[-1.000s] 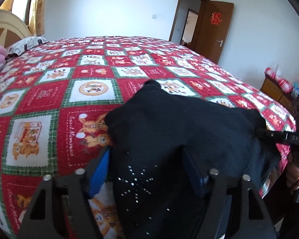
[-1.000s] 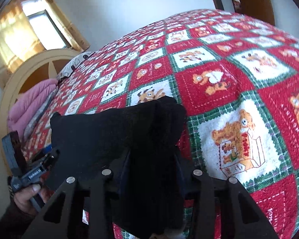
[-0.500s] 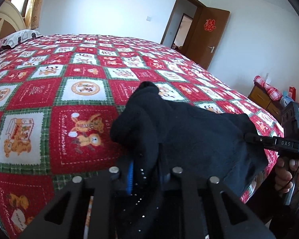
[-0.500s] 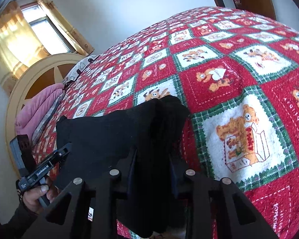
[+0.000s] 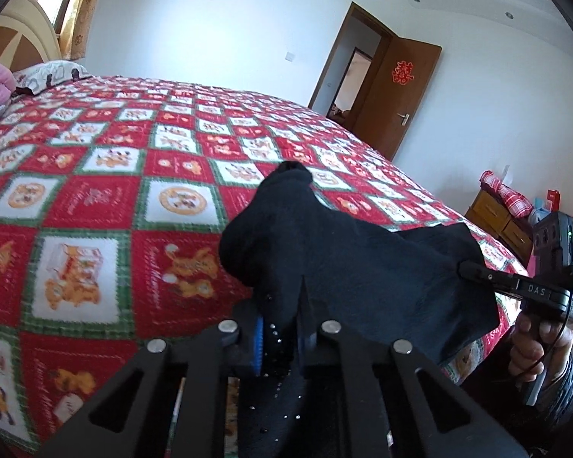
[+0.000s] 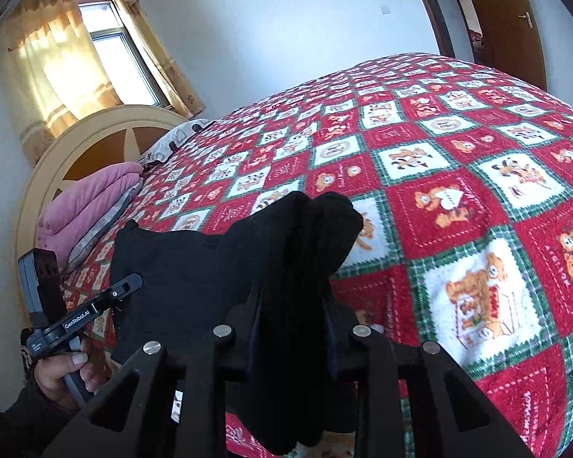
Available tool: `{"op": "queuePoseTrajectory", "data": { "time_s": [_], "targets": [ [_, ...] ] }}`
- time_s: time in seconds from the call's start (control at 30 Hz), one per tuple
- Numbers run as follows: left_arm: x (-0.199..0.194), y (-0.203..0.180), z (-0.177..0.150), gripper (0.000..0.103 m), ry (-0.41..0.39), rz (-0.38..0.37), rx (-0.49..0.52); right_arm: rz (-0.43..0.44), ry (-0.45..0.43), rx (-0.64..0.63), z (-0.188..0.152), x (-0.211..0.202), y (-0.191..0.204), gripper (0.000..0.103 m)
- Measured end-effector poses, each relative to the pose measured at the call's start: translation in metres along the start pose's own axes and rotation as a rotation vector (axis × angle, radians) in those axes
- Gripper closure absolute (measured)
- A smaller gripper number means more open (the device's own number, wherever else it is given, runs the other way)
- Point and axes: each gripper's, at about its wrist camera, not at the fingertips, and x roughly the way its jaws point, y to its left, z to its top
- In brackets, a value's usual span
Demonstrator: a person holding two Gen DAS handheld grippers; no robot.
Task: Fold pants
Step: 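Lower the folded pants onto the quilt with both grippers and open them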
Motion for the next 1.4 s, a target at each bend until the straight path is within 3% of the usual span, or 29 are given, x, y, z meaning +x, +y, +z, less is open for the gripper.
{"op": "queuePoseTrajectory", "data": {
  "time_s": [0.6, 0.97, 1.4],
  "targets": [
    [-0.030, 0.063, 0.043, 0.091, -0.107, 0.141, 0.003, 0.056, 0.051, -0.168, 0.076, 0.076, 0.078, 0.076],
    [-0.047, 0.118, 0.065, 0.091, -0.161, 0.287, -0.016, 0.122, 0.090, -0.248, 0.122, 0.151, 0.143, 0.076],
    [-0.045, 0.187, 0.071, 0.091, -0.155, 0.403, -0.090, 0.157, 0.117, -0.314, 0.141, 0.231, 0.207, 0.076]
  ]
}}
